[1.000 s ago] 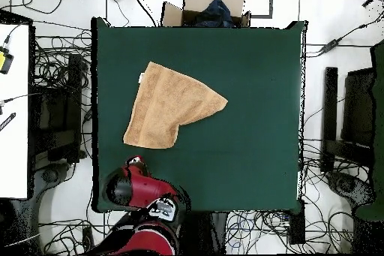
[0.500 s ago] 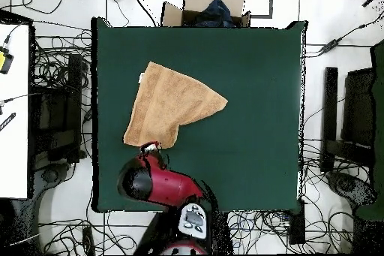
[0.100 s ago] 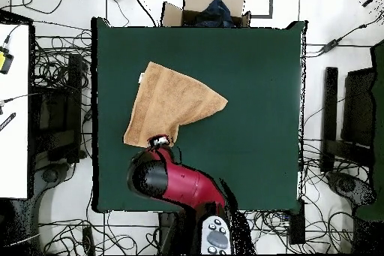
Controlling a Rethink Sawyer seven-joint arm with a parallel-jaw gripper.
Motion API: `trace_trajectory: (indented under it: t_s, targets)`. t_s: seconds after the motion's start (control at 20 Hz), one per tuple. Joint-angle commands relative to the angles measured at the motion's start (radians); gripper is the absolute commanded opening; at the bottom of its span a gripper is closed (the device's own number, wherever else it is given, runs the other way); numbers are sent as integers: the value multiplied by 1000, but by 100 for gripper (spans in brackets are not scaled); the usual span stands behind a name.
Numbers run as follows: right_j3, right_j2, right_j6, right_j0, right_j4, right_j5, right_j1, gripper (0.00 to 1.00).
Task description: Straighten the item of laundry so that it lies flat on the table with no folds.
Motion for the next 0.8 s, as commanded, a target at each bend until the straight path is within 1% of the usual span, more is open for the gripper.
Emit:
trace_trajectory:
  t_s: [0.05,0.35,0.45,0.5,0.7,0.8]
  targets:
    - [-55,84,-4,-24,-57,42,9,100]
    - [-74,130,21,-61,-75,-58,80,100]
    - [-93,122,34,-48,-74,-71,104,100]
    - [-120,93,37,-22,-77,-90,133,100]
    - [-158,97,68,-9,-59,-145,210,100]
    - [-167,104,78,-7,-50,-161,226,100]
